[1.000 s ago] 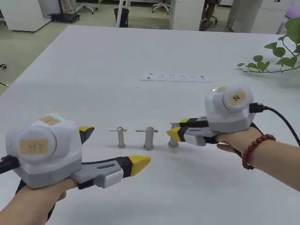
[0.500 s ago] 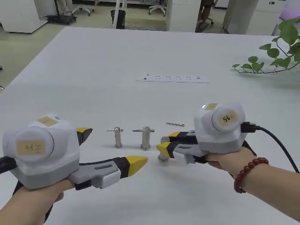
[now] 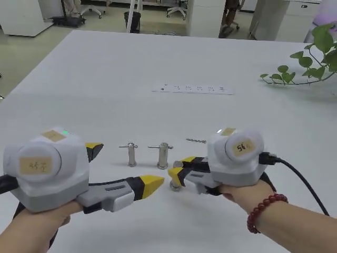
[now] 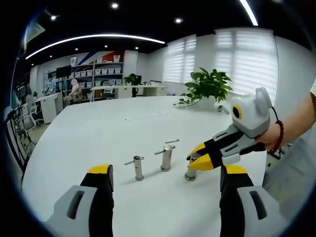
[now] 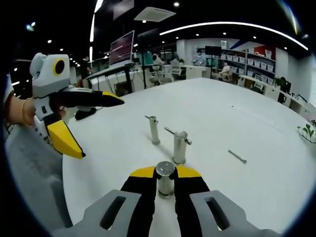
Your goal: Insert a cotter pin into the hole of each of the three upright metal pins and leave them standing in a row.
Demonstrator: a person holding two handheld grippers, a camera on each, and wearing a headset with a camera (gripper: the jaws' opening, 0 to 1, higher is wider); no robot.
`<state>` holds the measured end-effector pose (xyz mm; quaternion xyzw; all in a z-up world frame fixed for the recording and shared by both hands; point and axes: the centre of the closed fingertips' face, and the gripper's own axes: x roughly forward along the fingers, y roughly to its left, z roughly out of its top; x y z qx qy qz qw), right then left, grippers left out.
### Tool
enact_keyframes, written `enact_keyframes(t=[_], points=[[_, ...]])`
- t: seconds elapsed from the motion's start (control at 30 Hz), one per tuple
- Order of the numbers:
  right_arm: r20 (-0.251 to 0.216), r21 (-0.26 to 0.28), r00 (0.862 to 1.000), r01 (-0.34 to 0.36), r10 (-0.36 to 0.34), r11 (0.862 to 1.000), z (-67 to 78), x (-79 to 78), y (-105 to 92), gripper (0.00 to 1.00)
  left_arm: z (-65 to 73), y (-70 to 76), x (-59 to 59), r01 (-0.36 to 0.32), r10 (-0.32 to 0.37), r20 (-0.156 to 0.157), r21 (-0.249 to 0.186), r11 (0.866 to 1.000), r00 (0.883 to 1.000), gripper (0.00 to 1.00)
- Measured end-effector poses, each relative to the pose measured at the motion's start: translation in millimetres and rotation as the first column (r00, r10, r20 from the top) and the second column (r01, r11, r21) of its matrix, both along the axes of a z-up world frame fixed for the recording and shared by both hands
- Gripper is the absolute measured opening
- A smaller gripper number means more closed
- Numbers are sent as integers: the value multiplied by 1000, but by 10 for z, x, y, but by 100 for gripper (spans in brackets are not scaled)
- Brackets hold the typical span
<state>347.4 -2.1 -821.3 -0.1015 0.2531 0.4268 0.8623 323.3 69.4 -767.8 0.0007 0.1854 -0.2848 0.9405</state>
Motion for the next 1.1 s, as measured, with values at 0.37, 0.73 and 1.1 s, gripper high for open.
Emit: enact_keyframes(t=[0.37,0.73,1.1], points=[[6,8,1000,19,-19,1000,-17,-53,28,14,-13,2,-2,3,-3,-1,6,1000,1000,88],[-17,64,1000,16,-15,998,34,-97,49,23,-9,-24,-31,20,-21,10,35,999,1000,89],[-58,100,998,12,-6,995,204,-132,-29,33,-6,-22,-34,18,-18,8,32,999,1000,89]])
